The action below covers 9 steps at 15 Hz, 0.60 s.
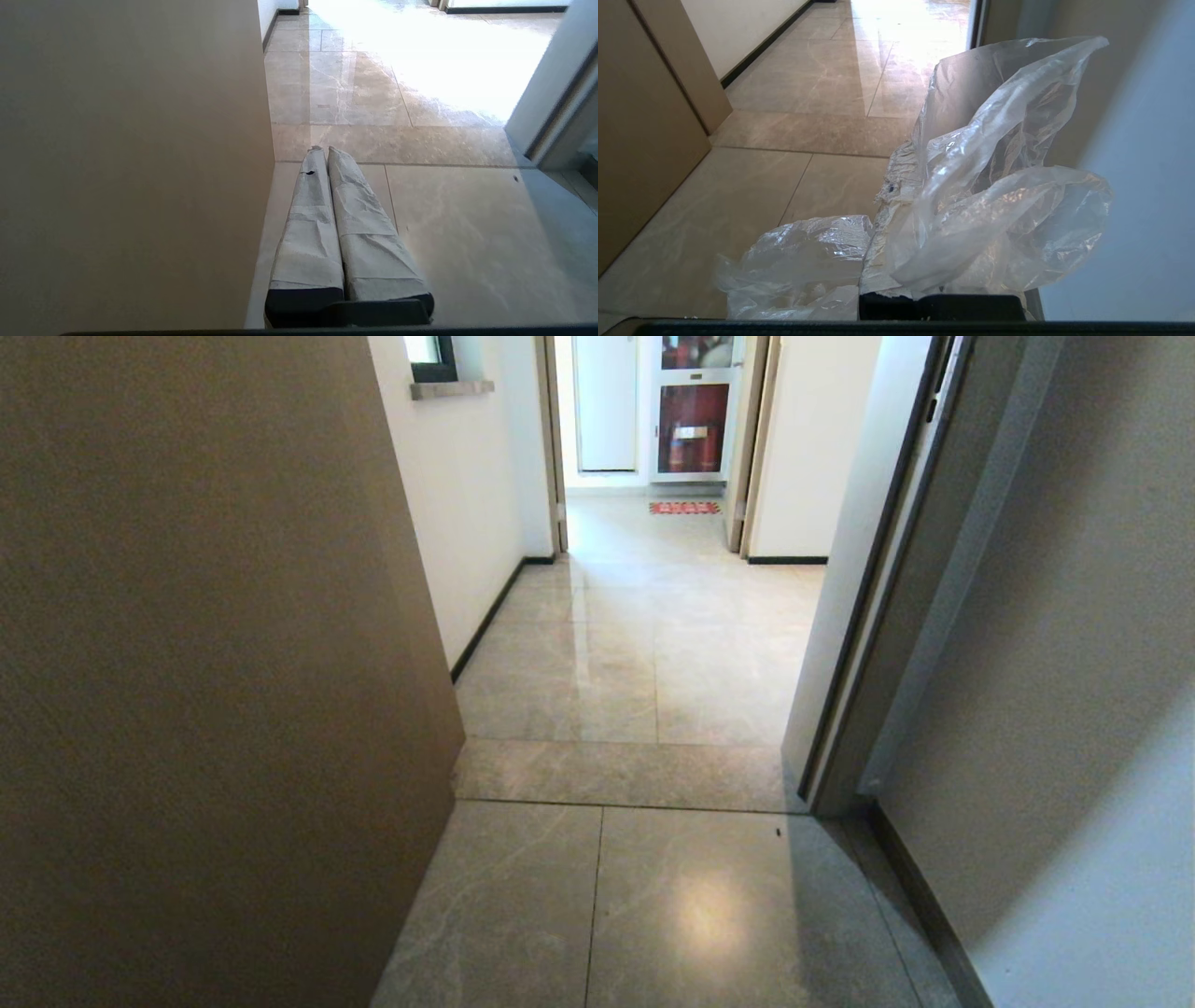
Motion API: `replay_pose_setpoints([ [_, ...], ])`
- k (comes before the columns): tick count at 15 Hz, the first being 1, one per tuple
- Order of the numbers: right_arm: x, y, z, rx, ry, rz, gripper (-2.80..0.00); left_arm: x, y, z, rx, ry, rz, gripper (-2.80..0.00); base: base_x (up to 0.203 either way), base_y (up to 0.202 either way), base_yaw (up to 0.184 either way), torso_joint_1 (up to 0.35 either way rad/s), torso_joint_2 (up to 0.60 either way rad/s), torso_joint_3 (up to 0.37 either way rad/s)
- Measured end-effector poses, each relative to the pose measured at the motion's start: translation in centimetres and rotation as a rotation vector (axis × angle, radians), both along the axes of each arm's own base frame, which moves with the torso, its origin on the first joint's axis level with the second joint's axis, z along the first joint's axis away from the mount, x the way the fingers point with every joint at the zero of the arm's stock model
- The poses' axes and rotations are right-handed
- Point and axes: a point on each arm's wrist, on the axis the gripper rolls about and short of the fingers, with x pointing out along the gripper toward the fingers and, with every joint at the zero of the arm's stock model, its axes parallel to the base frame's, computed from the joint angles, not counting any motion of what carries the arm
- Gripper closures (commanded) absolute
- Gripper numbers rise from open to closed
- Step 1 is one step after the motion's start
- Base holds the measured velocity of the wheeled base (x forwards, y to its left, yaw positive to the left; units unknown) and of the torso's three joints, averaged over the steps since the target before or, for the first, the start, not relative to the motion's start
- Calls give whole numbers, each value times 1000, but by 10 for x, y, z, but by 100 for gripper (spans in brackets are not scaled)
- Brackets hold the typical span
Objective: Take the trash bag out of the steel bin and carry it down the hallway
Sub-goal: Put the trash bag at the door
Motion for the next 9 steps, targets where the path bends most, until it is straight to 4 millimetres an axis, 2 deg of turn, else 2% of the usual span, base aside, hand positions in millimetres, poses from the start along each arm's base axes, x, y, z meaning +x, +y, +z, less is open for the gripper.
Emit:
replay_pose_setpoints([
  [9,0,0,0,0,0,-1,0,0,0,0,0,0,0,0,192,0,1,4,3,4],
])
